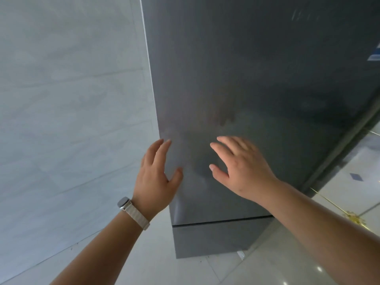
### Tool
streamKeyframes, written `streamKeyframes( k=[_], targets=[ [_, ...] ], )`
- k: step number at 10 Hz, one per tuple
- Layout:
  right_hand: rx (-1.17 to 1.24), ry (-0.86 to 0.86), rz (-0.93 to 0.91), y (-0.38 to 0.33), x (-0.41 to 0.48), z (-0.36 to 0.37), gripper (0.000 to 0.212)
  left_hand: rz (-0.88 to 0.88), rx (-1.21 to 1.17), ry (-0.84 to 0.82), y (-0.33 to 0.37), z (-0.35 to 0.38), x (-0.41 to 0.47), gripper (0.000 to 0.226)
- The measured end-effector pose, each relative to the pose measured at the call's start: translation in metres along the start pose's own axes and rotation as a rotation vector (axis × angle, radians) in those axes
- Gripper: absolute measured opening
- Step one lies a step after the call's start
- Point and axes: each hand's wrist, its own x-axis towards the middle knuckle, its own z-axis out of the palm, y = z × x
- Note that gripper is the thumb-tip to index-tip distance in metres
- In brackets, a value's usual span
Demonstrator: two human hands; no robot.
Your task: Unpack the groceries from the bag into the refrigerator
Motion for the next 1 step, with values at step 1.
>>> streamKeyframes(
  k=[1],
  targets=[
    [-0.015,-0.075,0.004,0.007,-0.0239,-0.0144,0.054,0.019,0.164,-0.138,0.0203,-0.0049,-0.0199,0.065]
  ],
)
